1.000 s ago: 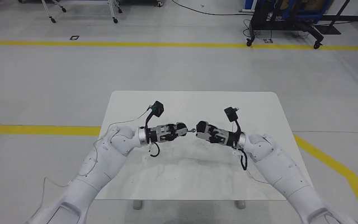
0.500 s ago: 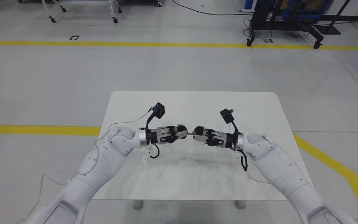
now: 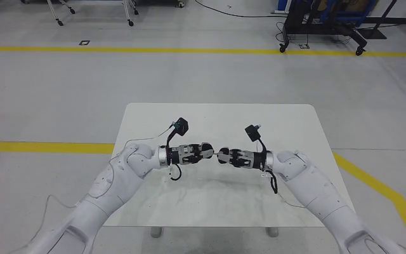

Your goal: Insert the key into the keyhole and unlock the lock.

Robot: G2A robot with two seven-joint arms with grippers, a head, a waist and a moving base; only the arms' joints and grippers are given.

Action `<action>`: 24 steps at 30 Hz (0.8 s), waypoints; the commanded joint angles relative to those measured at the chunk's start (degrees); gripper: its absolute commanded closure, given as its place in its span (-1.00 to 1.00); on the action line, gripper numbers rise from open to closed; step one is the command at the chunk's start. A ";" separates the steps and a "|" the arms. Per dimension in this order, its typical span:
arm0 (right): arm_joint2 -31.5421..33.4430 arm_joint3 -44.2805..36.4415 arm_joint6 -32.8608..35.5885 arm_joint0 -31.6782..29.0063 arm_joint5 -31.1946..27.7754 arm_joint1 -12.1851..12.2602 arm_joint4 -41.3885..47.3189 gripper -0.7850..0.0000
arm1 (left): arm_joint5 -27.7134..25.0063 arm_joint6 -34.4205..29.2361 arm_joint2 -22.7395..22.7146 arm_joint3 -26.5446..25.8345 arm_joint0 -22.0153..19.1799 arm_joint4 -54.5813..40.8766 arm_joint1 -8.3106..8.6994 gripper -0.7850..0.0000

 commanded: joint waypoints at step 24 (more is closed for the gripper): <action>2.62 2.81 -8.18 -0.38 0.00 -0.56 -2.94 1.00 | 3.55 8.72 -12.75 -4.21 2.45 27.96 8.44 -1.00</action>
